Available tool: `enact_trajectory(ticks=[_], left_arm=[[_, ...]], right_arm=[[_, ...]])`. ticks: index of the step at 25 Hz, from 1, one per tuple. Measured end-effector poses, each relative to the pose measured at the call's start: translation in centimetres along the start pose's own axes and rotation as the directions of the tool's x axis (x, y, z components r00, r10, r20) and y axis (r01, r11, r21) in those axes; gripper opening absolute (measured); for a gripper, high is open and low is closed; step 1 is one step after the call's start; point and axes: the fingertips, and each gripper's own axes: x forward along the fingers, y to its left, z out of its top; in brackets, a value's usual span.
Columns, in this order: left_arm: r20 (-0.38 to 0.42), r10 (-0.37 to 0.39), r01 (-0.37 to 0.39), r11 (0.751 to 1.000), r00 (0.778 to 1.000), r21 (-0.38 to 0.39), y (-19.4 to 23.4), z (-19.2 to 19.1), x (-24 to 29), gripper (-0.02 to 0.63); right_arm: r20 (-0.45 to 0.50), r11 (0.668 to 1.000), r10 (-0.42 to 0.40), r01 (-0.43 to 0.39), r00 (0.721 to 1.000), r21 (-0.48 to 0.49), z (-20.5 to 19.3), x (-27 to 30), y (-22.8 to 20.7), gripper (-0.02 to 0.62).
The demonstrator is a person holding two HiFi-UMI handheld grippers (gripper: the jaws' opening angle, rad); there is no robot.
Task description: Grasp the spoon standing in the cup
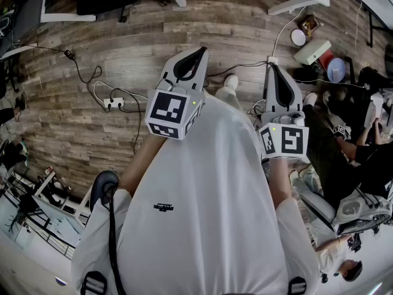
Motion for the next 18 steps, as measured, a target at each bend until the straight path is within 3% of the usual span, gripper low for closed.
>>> enact_trajectory(ticks=[6,11,18], left_arm=[[0.037,0.065,-0.063,0.997,0.997,-0.053,-8.6,0.0,1.4,0.009],[0.044,0.09,-0.089,0.996,0.995,-0.026,-13.7,0.1,3.6,0.009],[0.046,0.154,-0.154,0.988,0.987,-0.012,-14.2,0.9,2.9,0.009]], right_arm=[[0.024,0.995,0.089,-0.088,0.996,-0.043,0.1,-4.0,-4.8,0.002],[0.037,0.993,0.113,-0.113,0.993,0.015,-1.4,-5.9,-9.0,0.002],[0.038,0.974,0.223,-0.224,0.974,0.036,-2.2,-5.8,-8.0,0.002]])
